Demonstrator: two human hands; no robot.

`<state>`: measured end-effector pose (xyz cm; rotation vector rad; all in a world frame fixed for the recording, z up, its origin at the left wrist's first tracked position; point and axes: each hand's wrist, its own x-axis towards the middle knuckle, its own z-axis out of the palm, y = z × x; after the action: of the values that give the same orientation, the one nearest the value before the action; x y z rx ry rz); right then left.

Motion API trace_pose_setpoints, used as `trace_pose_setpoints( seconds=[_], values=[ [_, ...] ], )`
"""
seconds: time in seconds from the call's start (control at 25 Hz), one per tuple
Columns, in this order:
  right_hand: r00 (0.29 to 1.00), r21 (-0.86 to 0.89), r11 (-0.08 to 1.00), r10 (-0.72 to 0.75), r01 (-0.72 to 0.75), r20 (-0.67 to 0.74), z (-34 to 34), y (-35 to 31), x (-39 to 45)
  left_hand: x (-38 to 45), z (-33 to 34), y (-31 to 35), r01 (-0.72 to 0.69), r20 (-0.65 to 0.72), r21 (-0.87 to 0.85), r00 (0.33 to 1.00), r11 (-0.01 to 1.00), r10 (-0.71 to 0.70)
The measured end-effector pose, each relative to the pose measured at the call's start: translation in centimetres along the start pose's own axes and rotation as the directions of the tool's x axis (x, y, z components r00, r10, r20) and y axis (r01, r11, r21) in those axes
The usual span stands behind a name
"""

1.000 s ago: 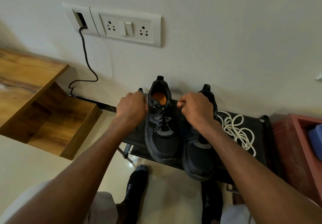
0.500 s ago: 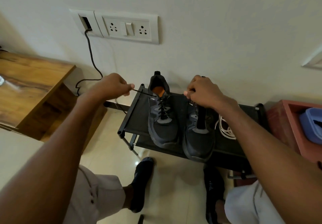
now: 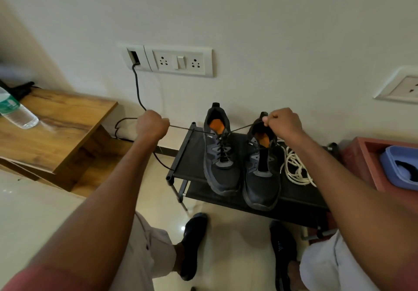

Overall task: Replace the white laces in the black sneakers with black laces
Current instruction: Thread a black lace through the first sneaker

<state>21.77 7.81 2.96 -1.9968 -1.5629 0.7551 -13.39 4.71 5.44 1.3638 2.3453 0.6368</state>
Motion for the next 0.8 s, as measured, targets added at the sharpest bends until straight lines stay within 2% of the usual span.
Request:
trace_pose_setpoints(
  seconds=[0.08, 0.16, 0.2, 0.24, 0.32, 0.4, 0.48, 0.56, 0.64, 0.8],
  values=[
    [0.995, 0.062, 0.993, 0.098, -0.099, 0.022, 0.9, 0.5, 0.0, 0.0, 0.5, -0.3, 0.050, -0.024, 0.023, 0.999, 0.998, -0.049],
    [0.980, 0.192, 0.961, 0.193, -0.198, 0.043, 1.3, 0.0, -0.3, -0.4, 0.8, 0.4, 0.058, -0.024, -0.038, 0.998, 0.998, -0.059],
    [0.963, 0.294, 0.917, 0.244, -0.268, 0.119, 1.3, -0.6, -0.4, -0.8, 0.7, 1.1, 0.039, -0.016, -0.111, 0.999, 0.993, -0.041],
    [0.930, 0.398, 0.848, 0.262, -0.350, 0.258, 1.2, -1.3, -0.5, -1.4, 0.6, 2.0, 0.011, 0.005, -0.216, 1.000, 0.976, -0.010],
    [0.825, 0.507, 0.722, 0.155, -0.470, 0.544, 0.7, -3.0, -1.0, -2.8, 0.2, 4.1, -0.065, 0.072, -0.424, 0.992, 0.903, 0.106],
    [0.752, 0.569, 0.672, -0.027, -0.474, 0.658, 0.2, -4.9, -1.7, -4.4, -0.1, 6.2, -0.142, 0.132, -0.545, 0.959, 0.826, 0.251],
    [0.779, 0.645, 0.670, -0.158, -0.367, 0.607, -0.4, -7.1, -2.4, -5.3, -0.4, 7.9, -0.184, 0.132, -0.656, 0.927, 0.732, 0.350],
    [0.862, 0.675, 0.718, -0.222, -0.172, 0.455, -1.0, -9.4, -3.2, -5.6, -0.8, 9.6, -0.223, 0.079, -0.739, 0.908, 0.635, 0.411],
    [0.910, 0.689, 0.725, -0.272, -0.020, 0.313, -1.5, -11.4, -4.0, -5.4, -0.9, 11.0, -0.268, 0.014, -0.778, 0.897, 0.568, 0.442],
    [0.935, 0.695, 0.712, -0.305, 0.099, 0.179, -1.6, -13.5, -5.1, -4.5, -0.4, 12.4, -0.320, -0.066, -0.781, 0.896, 0.536, 0.439]
  ],
)
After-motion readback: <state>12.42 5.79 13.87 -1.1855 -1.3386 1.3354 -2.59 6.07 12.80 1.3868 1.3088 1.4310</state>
